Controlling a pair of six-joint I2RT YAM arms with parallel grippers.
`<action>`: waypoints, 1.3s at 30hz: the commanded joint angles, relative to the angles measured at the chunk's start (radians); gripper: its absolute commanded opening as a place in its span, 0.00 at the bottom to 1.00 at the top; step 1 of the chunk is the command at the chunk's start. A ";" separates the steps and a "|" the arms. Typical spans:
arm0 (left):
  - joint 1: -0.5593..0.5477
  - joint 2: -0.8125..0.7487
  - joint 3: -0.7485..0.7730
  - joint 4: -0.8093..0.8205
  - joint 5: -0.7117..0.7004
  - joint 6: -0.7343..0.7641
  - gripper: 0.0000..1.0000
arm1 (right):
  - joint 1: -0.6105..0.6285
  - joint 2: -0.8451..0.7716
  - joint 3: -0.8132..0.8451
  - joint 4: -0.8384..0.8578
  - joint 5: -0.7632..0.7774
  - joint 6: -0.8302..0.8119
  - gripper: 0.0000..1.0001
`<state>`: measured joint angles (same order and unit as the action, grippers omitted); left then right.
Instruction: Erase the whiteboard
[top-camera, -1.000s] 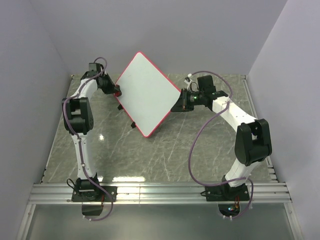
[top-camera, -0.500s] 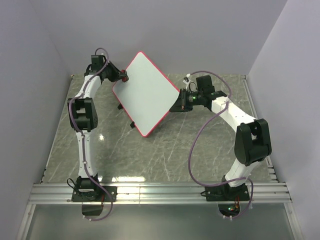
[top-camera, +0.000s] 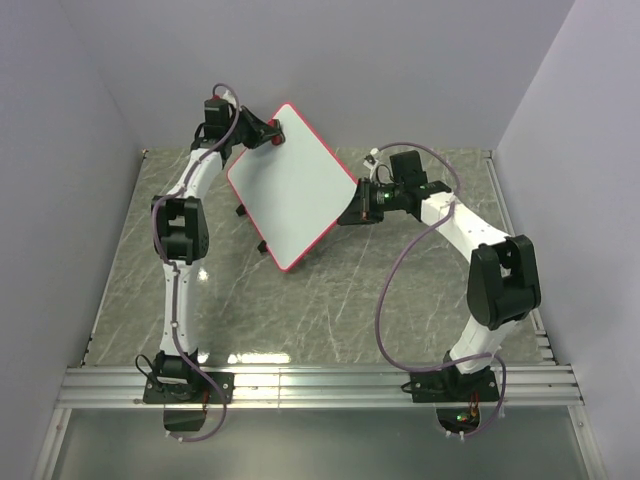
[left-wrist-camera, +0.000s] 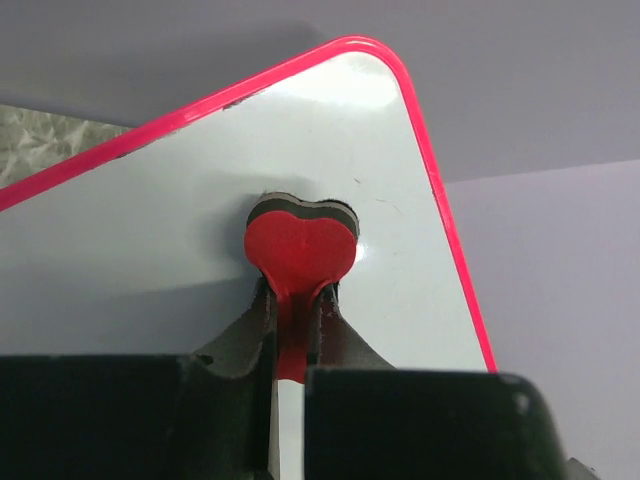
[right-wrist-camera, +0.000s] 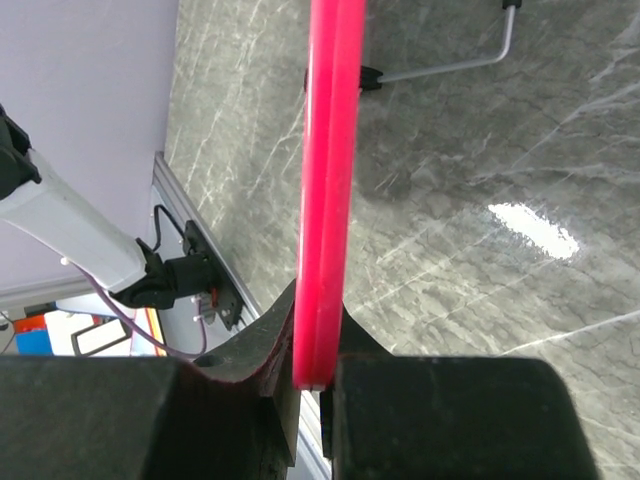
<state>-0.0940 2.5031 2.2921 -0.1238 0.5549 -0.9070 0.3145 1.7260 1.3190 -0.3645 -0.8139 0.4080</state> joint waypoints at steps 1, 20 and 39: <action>-0.013 -0.013 -0.009 -0.016 -0.016 0.016 0.00 | 0.023 0.023 0.051 -0.002 0.025 -0.054 0.00; 0.080 -0.358 -0.352 -0.118 -0.213 0.194 0.00 | 0.024 -0.014 0.020 0.025 0.036 -0.052 0.00; 0.160 -0.680 -0.879 -0.406 -0.592 0.324 0.00 | -0.031 -0.414 -0.282 0.090 0.188 0.054 0.59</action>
<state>0.0780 1.8679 1.5108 -0.4622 0.0261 -0.6090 0.2871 1.3785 1.0725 -0.3145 -0.6430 0.4374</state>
